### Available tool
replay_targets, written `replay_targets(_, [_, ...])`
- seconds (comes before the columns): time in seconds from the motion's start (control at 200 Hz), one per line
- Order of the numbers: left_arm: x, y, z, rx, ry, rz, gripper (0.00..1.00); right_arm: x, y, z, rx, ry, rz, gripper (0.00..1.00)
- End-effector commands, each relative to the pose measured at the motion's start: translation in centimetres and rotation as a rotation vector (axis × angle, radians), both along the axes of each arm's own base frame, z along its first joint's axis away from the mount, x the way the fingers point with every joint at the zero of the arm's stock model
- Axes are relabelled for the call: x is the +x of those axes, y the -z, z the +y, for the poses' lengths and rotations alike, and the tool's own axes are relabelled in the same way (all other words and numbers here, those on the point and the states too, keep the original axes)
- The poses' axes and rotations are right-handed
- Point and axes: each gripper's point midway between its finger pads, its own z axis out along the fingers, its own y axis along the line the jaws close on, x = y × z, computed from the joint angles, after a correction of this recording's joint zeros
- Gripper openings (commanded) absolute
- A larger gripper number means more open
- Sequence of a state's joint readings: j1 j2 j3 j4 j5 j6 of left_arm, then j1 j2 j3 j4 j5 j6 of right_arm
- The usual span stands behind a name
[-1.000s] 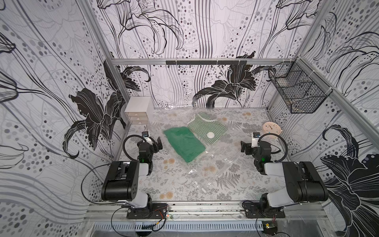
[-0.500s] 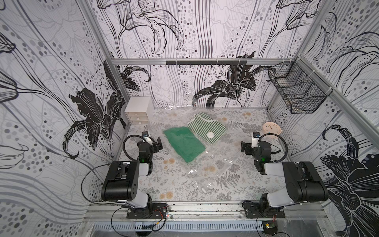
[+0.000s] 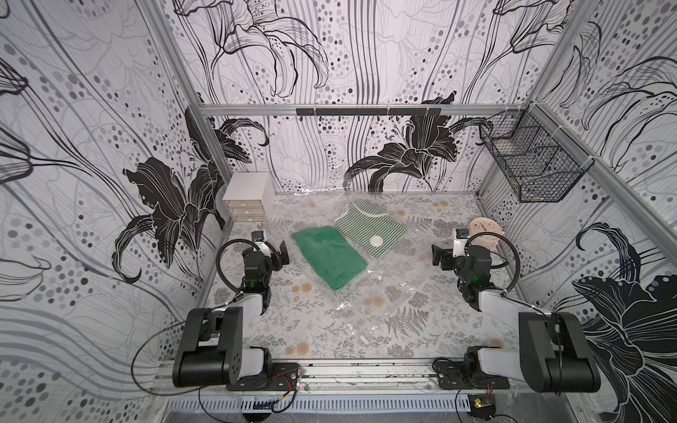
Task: Take the tank top out of the vacuum bag
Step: Open the vacuum bag at the center of the board.
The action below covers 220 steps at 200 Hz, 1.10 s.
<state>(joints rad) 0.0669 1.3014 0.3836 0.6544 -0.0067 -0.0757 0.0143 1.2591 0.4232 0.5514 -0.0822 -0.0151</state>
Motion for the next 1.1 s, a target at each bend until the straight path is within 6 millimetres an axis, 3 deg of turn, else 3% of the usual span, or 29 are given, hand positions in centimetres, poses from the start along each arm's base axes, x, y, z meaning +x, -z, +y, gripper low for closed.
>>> replay_targets(0.0, [-0.1, -2.0, -1.6, -0.023, 0.066, 0.007, 1.00, -1.6, 0.4, 0.7, 0.059, -0.021, 0.116, 0.99])
replay_targets(0.105, [-0.1, -3.6, -4.0, -0.010, 0.120, 0.014, 1.00, -3.0, -0.1, 0.5, 0.104, 0.011, 0.169, 0.99])
replay_targets(0.23, [0.4, -3.9, -7.8, -0.013, 0.187, 0.083, 1.00, -5.2, -1.0, 0.1, 0.173, 0.075, 0.200, 0.99])
replay_targets(0.34, [0.6, -3.9, -12.5, 0.027, 0.259, 0.125, 0.99, -7.1, -1.9, -0.2, 0.233, 0.128, 0.236, 0.99])
replay_targets(0.426, [0.9, -3.4, -15.8, 0.026, 0.288, 0.175, 0.99, -9.1, -1.3, -1.5, 0.303, 0.276, 0.365, 0.99])
replay_targets(0.591, [0.2, -2.2, -23.4, 0.038, 0.420, 0.243, 0.99, -10.8, -0.9, 0.3, 0.411, 0.238, 0.456, 0.99])
replay_targets(0.796, [-2.0, -3.3, -31.4, 0.161, 0.596, 0.212, 1.00, -11.5, 1.1, 2.5, 0.562, 0.217, 0.609, 0.99])
replay_targets(0.946, [-3.3, -3.9, -34.6, 0.216, 0.685, 0.193, 0.99, -10.3, 2.3, 4.3, 0.717, 0.176, 0.611, 0.99])
replay_targets(1.056, [-3.8, -3.8, -34.9, 0.218, 0.707, 0.195, 0.99, -9.5, 4.0, 4.9, 0.782, 0.177, 0.637, 0.96])
replay_targets(1.096, [-3.9, -3.6, -34.8, 0.224, 0.707, 0.197, 0.99, -9.2, 4.7, 5.1, 0.805, 0.178, 0.644, 0.90])
